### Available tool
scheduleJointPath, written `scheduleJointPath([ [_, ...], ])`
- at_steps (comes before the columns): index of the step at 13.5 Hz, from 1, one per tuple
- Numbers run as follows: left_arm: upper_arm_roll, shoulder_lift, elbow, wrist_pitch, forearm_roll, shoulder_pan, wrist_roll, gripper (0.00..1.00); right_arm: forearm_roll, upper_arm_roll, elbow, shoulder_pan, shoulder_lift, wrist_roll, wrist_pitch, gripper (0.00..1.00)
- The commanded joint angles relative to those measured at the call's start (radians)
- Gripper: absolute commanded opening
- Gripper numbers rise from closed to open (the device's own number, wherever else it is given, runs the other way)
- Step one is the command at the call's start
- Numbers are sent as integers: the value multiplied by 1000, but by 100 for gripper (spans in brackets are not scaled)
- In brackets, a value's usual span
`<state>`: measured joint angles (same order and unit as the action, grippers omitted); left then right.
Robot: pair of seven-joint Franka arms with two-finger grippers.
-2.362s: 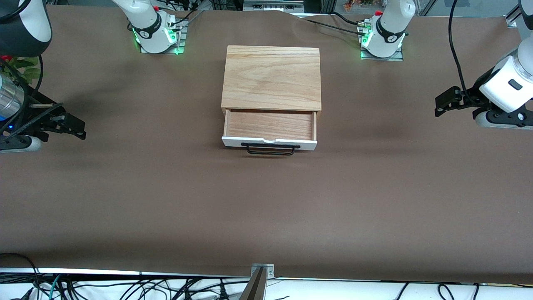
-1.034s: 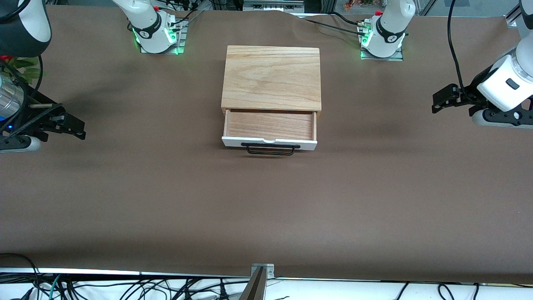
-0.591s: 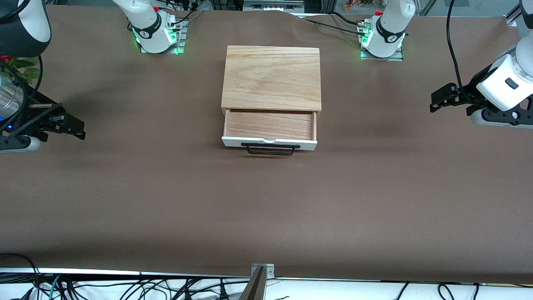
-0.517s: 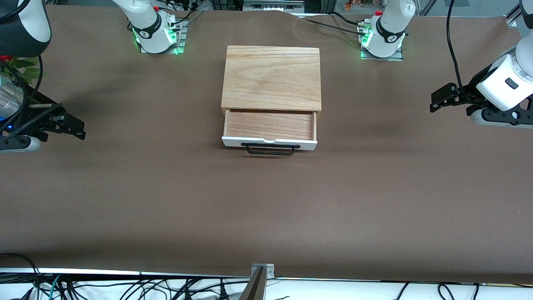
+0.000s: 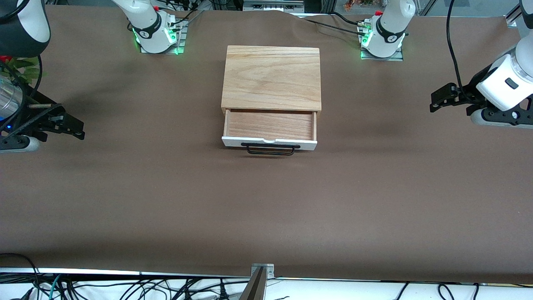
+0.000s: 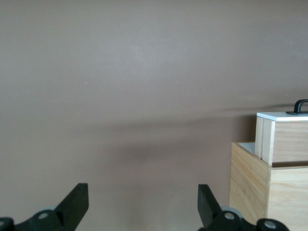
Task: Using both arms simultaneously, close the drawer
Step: 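Move the left gripper and the right gripper to the drawer front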
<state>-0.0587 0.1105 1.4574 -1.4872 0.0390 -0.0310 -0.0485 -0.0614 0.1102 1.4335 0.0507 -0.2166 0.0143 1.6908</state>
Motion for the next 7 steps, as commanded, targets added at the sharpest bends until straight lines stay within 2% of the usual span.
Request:
scheduleJointPath([
  [1, -4, -18, 17, 7, 21, 6, 12, 100, 15, 3, 11, 0, 6, -7, 7, 100],
  [3, -4, -17, 15, 7, 21, 6, 12, 100, 21, 6, 12, -3, -12, -8, 10, 100],
  [7, -1, 30, 15, -36, 129, 6, 9, 100, 172, 17, 10, -24, -90, 2, 79, 100],
])
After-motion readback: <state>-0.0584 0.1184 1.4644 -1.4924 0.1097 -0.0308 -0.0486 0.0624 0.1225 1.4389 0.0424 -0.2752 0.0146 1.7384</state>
